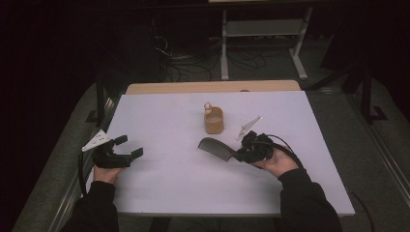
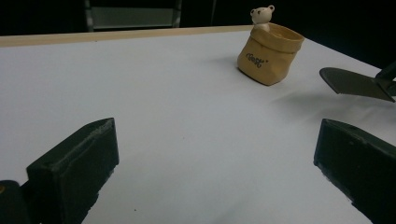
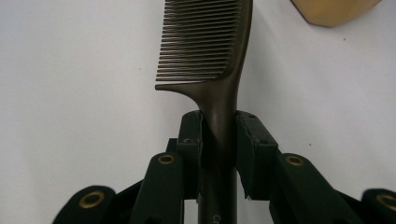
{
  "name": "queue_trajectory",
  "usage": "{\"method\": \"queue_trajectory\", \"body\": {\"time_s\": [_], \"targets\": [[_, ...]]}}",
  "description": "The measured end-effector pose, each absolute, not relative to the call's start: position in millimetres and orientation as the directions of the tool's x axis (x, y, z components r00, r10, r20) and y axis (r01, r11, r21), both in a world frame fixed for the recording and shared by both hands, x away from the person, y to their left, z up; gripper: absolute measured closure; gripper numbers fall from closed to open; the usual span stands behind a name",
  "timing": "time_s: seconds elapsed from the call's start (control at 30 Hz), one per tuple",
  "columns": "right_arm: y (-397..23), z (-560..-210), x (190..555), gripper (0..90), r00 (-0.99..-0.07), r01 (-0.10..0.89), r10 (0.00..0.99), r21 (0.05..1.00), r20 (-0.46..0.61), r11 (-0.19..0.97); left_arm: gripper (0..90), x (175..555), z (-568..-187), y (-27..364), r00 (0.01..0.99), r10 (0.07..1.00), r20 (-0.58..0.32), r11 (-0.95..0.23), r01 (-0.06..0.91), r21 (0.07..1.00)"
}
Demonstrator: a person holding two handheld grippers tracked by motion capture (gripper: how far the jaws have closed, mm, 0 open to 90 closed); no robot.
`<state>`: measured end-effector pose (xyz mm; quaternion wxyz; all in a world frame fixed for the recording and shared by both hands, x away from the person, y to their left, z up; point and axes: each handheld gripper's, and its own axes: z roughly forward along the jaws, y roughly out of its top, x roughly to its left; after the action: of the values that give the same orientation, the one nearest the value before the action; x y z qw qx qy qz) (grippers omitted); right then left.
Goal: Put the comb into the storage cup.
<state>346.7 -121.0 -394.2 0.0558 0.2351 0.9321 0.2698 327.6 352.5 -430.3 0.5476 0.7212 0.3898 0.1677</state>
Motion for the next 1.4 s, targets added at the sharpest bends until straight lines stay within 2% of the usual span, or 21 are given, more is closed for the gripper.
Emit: {"method": "queue_trajectory", "body": {"time_s": [0.33, 0.8, 1.4], "targets": [[-128.9, -381.5, 346.5, 71.3, -0.874, 0.409, 0.486, 0.569, 0.018, 0.713, 0.0, 326.7, -430.3, 351.8, 0.647, 0.739, -0.188, -0.099, 0.381, 0.919], [-130.1, -354.3, 346.2, 71.3, -0.877, 0.369, 0.480, 0.627, -0.010, 0.687, 0.0, 320.7, -428.0, 347.7, 0.658, 0.723, -0.212, -0.079, 0.382, 0.921], [-123.6, -313.8, 351.0, 71.3, -0.884, 0.304, 0.464, 0.678, -0.061, 0.669, 0.0, 318.3, -423.3, 343.5, 0.676, 0.710, -0.198, -0.082, 0.358, 0.930]]}}
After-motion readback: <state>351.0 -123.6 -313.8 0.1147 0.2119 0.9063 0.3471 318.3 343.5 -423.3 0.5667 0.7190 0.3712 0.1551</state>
